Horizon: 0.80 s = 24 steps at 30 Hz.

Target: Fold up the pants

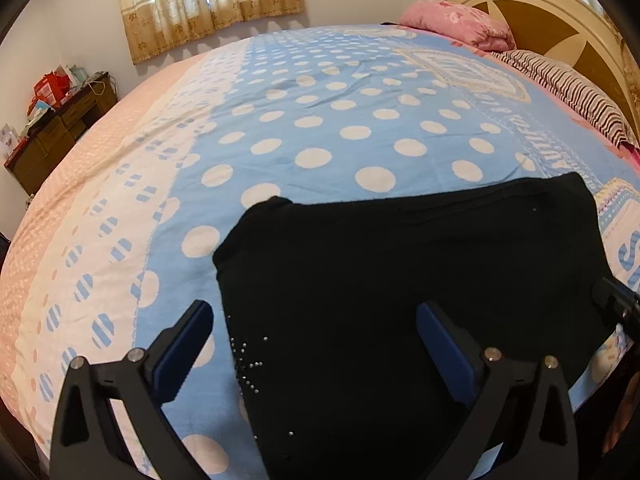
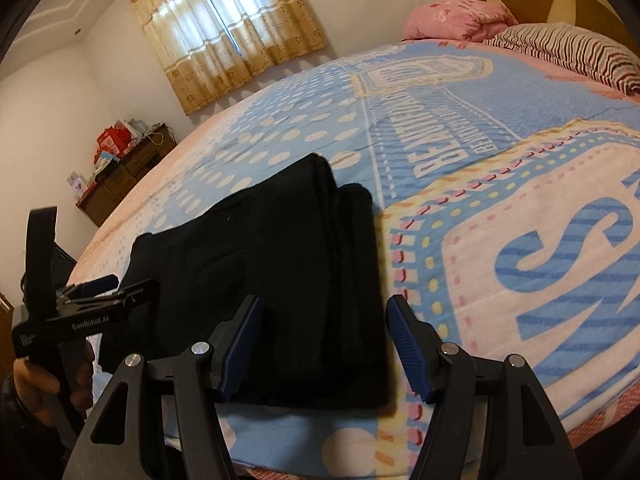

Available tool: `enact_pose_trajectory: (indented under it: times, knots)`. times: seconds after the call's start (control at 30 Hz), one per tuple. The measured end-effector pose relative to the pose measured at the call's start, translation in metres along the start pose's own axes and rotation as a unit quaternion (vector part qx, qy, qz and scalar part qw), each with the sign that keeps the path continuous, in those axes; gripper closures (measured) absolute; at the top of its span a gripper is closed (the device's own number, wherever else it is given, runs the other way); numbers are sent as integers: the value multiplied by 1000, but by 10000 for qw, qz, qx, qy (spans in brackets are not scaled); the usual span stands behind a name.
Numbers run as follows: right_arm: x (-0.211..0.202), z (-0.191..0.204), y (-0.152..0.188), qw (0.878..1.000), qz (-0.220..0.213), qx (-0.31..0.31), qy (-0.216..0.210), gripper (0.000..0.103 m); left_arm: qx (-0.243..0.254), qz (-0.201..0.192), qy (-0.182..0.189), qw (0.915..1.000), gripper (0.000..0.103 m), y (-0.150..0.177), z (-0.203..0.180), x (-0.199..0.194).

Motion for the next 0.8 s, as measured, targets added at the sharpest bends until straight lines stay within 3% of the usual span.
enact_pose_trajectory:
  times: [0.13, 0.33, 0.4, 0.57, 0.73, 0.8]
  knots:
    - [-8, 2, 0, 10000, 23, -22, -18, 37, -31, 29, -5, 10000, 0, 1, 1, 1]
    - [-29, -19, -10, 9980, -432, 449, 133, 37, -138, -105, 63, 9998, 0, 5, 12, -10]
    - [-22, -19, -7, 9984, -256, 505, 61, 37, -330, -143, 167, 9992, 0, 7, 20, -13]
    - [-7, 1, 5, 9994, -16, 319, -100, 37, -871, -58, 821, 9928, 0, 13, 29, -13]
    - [0, 14, 9, 9996, 65, 70, 271, 37, -724, 257, 729, 9944, 0, 23, 17, 3]
    - [3, 14, 7, 9992, 127, 117, 365, 37, -878, 310, 899, 9916, 0, 28, 18, 6]
Point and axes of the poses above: each gripper's, at about its wrist camera, not at the fingertips, and x roughly the way its jaws point, z to its left, y to its underside, the point moved 4 cm from there along x, roughly the way its jaws point, and after that the axes turned 6 degrees about z, right-handed, at the moved point
